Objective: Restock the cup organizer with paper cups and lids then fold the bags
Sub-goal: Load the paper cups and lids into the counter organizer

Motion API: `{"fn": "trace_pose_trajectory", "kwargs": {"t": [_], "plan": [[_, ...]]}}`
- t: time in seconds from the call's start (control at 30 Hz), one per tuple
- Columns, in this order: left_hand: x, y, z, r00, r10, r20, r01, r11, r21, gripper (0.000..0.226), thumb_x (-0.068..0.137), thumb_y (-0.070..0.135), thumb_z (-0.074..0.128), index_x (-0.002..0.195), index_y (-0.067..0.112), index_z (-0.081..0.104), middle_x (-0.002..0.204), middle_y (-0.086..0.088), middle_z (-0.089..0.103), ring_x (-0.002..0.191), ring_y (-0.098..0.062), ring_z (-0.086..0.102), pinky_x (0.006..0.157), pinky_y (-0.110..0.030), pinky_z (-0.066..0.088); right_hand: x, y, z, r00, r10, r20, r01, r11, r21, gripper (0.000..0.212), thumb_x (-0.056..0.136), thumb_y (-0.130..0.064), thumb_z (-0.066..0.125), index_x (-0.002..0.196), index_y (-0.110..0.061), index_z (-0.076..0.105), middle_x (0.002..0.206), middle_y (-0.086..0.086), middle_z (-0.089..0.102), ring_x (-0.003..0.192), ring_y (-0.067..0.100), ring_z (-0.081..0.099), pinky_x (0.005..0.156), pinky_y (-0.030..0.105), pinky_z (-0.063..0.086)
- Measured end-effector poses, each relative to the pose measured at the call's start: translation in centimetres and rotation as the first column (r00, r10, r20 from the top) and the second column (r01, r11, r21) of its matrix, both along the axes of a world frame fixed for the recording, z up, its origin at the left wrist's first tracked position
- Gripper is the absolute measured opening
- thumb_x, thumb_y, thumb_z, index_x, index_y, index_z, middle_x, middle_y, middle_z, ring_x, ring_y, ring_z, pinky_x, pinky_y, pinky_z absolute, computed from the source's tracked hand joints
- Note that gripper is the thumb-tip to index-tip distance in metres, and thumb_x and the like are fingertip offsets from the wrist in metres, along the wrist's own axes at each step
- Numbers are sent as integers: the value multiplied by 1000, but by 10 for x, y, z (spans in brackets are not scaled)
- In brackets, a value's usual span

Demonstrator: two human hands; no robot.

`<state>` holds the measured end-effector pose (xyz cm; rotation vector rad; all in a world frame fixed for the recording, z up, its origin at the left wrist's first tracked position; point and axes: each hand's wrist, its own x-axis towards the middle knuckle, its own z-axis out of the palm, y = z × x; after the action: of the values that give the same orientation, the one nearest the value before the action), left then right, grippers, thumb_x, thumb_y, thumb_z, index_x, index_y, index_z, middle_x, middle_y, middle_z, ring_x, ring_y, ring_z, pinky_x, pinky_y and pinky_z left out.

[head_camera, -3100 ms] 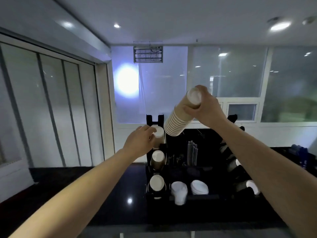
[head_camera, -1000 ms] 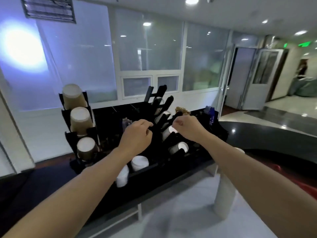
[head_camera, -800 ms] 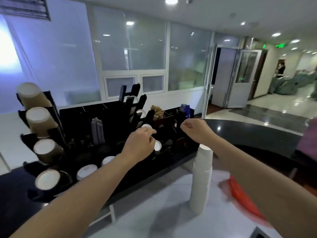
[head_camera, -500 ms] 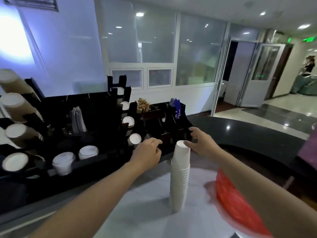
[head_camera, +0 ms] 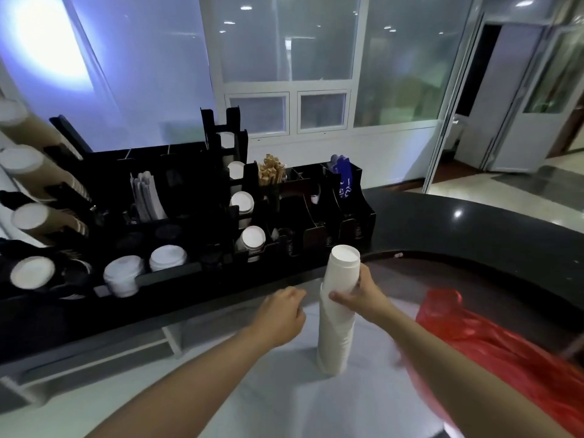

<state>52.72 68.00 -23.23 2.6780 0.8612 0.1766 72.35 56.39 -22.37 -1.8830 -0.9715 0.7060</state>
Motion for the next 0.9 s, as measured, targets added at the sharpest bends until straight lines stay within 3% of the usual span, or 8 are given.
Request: {"fn": "trace_pose_trajectory", "kwargs": {"t": [0.1, 0.27, 0.47, 0.53, 0.6, 0.7, 0.8, 0.9], "plan": [[5, 7, -9, 1000, 12, 4, -12, 998, -67, 38, 98, 24, 43, 135, 15, 50, 137, 0, 51, 123, -23, 51, 98, -36, 45, -2, 6, -14, 1000, 2, -31, -1, 999, 32, 98, 67, -40, 91, 141, -34, 27, 125, -14, 51, 113, 9, 56, 97, 44, 54], [10, 16, -25, 999, 8, -32, -14, 981, -191, 47, 101, 29, 44, 146, 15, 42, 147, -6, 45, 134, -26, 44, 109, -40, 40, 0, 15, -24, 998, 11, -64, -10, 1000, 29, 91, 69, -42, 90, 135, -38, 27, 125, -10, 53, 113, 11, 56, 93, 41, 54], [20, 13, -48, 998, 7, -56, -25, 942, -333, 82, 95, 52, 58, 160, 22, 17, 164, 0, 25, 149, -20, 29, 118, -36, 32, 12, 24, -31, 994, -24, -110, 36, 994, 101, 84, 69, -46, 90, 133, -36, 37, 122, -12, 59, 110, 10, 62, 87, 37, 58], [28, 9, -55, 999, 31, -21, -37, 909, -415, 100, 85, 61, 67, 160, 24, 11, 164, 2, 24, 148, -18, 30, 115, -34, 34, 18, 29, -24, 985, -4, -172, 31, 987, 156, 69, 74, -38, 88, 128, -34, 44, 117, -8, 64, 105, 11, 66, 80, 32, 58], [39, 6, -57, 995, 88, 55, -49, 865, -500, 109, 72, 67, 74, 157, 33, 15, 158, 7, 33, 141, -15, 40, 109, -32, 41, 24, 36, -13, 967, 36, -251, 16, 980, 200, 57, 78, -34, 86, 123, -31, 51, 112, -2, 69, 102, 16, 70, 72, 29, 58], [57, -1, -55, 962, 211, 171, -80, 820, -566, 105, 57, 64, 83, 143, 44, 27, 137, 17, 51, 119, -4, 56, 97, -36, 54, 34, 45, 3, 927, 69, -369, 8, 979, 202, 46, 83, -36, 81, 121, -28, 55, 110, 5, 72, 97, 21, 73, 68, 35, 60], [69, -7, -52, 911, 349, 221, -173, 807, -564, 94, 52, 63, 84, 130, 40, 37, 116, 19, 58, 100, -1, 61, 84, -33, 57, 43, 48, 17, 890, 75, -449, 16, 981, 195, 40, 88, -38, 75, 121, -27, 55, 110, 6, 72, 93, 22, 73, 68, 37, 60], [78, -11, -44, 877, 398, 271, -194, 807, -557, 83, 54, 62, 83, 123, 35, 45, 110, 16, 63, 96, -1, 63, 84, -35, 57, 55, 47, 22, 848, 179, -498, -54, 965, 255, 48, 89, -38, 75, 128, -23, 49, 114, 9, 69, 91, 21, 72, 61, 32, 56]]}}
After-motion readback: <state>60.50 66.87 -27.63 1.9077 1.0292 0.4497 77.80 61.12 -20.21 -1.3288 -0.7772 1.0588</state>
